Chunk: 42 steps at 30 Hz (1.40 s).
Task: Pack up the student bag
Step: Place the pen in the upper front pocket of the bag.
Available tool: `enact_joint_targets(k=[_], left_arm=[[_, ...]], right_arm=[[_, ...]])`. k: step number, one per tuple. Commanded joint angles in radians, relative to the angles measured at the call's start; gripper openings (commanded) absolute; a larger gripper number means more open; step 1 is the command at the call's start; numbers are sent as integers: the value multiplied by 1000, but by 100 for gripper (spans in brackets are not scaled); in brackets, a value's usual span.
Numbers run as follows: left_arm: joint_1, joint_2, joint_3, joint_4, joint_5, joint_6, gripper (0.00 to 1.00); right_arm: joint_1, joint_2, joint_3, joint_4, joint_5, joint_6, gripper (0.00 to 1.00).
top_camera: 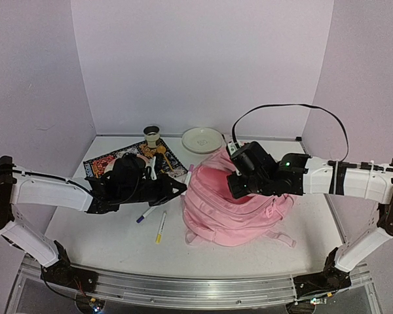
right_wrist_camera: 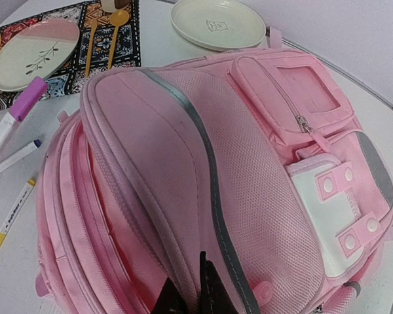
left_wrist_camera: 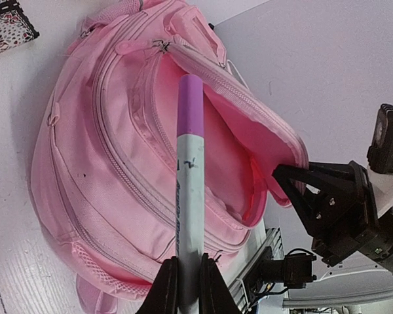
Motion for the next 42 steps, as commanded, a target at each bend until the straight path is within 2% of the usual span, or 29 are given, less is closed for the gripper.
enact_joint_targets(k=[1, 8, 16, 23, 26, 30, 32, 39, 42], left_arm=[[-18, 68, 65, 69, 30, -43, 0], [-36, 175, 134, 99, 64, -81, 0], [-43, 254, 218, 116, 20, -99, 0], [-41, 388, 357, 120, -16, -126, 2], [-41, 446, 422, 122, -9, -138, 7], [-43, 499, 494, 130, 18, -144, 10], [-47, 508, 515, 136, 35, -132, 16], [-57, 465, 510, 145, 70, -54, 37], [-61, 444, 481, 145, 89, -38, 41]], right_arm=[[14, -12, 71, 71, 12, 42, 0], [18, -23, 73, 80, 6, 46, 0], [21, -43, 63, 93, -11, 48, 0], [29, -49, 59, 105, -37, 72, 0], [32, -53, 58, 106, -45, 79, 0], [35, -62, 51, 106, -41, 82, 0], [35, -67, 46, 106, -33, 81, 0], [35, -76, 33, 106, 5, 75, 0], [35, -84, 28, 106, 28, 68, 0]])
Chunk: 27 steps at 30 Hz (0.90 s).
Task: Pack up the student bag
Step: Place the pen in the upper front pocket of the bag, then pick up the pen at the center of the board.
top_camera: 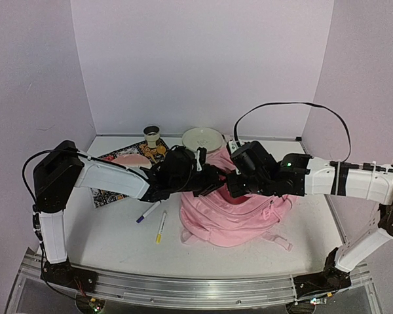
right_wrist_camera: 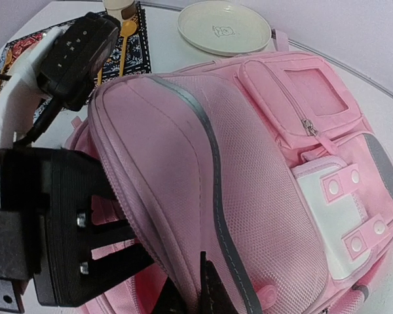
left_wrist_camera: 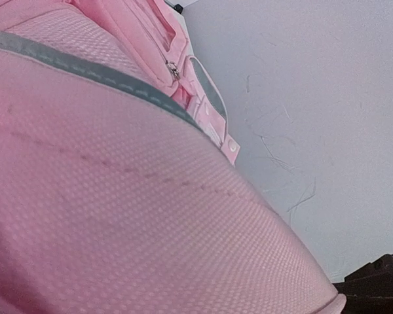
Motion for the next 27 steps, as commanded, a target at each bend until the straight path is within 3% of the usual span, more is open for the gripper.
enact_joint_targets(k=[1, 15, 20, 27], left_arm=[[-9, -78, -14, 43, 38, 53, 42], [-8, -409, -382, -26, -104, 241, 52], [-7, -492, -469, -202, -220, 295, 57], [-7, -542, -481, -474, -389, 320, 61]], right_arm=[[18, -77, 22, 89, 50, 10, 0], [19, -76, -1, 89, 91, 6, 0], [19, -79, 3, 89, 81, -12, 0], [19, -80, 7, 89, 57, -53, 0]])
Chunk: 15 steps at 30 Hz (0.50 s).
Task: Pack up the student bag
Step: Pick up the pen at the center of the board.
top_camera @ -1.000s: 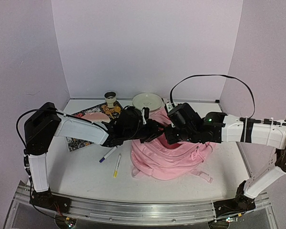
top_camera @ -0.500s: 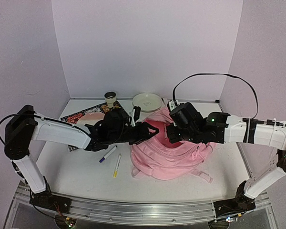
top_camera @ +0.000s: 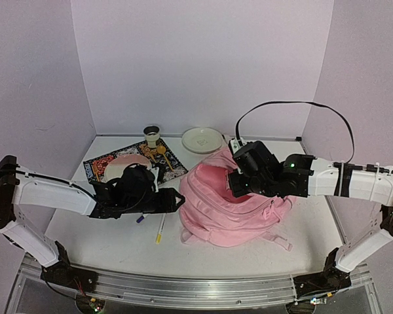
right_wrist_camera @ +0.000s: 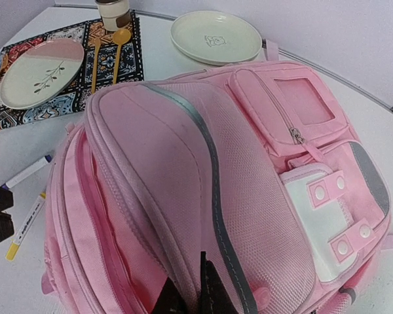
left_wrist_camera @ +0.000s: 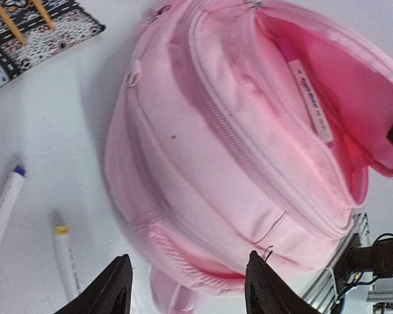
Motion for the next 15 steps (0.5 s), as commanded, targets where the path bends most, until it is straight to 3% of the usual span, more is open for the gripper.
enact_joint_targets(k=[1, 8, 15], left_arm=[[-2, -55, 0, -224, -140, 45, 62], [-2, 4, 13, -375, -104, 49, 62], [-2, 108, 72, -434, -70, 69, 52]], right_arm=[[13, -55, 22, 81, 11, -22, 0], [13, -37, 26, 81, -17, -24, 0], [13, -19, 25, 81, -30, -23, 0]])
